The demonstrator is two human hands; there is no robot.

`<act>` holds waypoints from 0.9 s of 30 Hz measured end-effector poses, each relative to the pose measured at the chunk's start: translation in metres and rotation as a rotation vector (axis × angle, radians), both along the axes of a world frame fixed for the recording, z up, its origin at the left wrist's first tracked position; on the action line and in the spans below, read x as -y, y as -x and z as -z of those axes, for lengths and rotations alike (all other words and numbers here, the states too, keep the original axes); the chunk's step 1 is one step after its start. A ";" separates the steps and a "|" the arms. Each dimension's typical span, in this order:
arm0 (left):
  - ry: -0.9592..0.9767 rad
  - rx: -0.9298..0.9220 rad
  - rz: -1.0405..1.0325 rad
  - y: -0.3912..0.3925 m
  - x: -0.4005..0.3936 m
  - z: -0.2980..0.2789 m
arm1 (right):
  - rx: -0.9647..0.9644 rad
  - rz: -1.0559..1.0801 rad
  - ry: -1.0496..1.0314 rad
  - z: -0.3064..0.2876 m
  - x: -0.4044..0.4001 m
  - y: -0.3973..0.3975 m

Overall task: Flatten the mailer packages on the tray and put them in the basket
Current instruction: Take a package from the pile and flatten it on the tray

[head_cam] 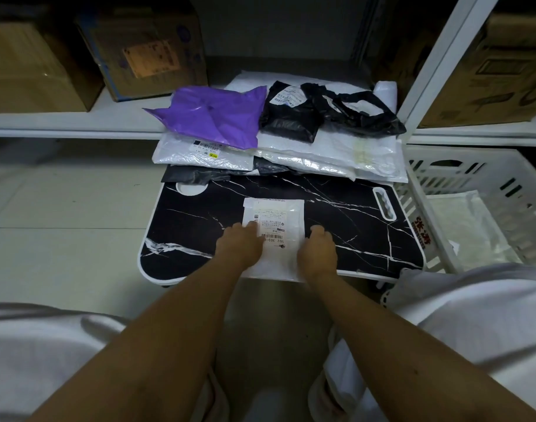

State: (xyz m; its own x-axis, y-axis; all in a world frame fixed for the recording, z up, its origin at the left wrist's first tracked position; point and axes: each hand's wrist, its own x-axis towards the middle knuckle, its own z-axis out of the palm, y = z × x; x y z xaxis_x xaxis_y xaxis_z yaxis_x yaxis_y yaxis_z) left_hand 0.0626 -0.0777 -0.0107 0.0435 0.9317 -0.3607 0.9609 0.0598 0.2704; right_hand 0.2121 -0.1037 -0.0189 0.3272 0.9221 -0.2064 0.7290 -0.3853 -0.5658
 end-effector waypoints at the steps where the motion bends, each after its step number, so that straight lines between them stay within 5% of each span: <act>1: -0.014 0.014 -0.040 -0.004 0.002 -0.002 | -0.075 0.044 0.025 -0.003 -0.002 0.003; 9: 0.045 0.143 -0.267 -0.020 0.014 -0.014 | -0.344 0.138 0.188 -0.019 0.001 0.007; 19: -0.166 0.207 -0.238 -0.038 0.015 -0.042 | -0.241 -0.022 -0.026 -0.052 -0.004 -0.005; 27: -0.289 0.358 -0.079 -0.119 -0.017 -0.098 | -0.251 -0.011 -0.010 -0.123 -0.055 -0.101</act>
State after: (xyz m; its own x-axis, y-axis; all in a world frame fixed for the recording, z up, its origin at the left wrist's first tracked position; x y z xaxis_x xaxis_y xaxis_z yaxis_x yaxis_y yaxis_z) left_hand 0.1820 -0.0610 0.0870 0.0422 0.9973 -0.0609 0.7999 0.0028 0.6002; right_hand 0.3129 -0.0484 0.1042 0.2571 0.9277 -0.2706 0.5688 -0.3716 -0.7338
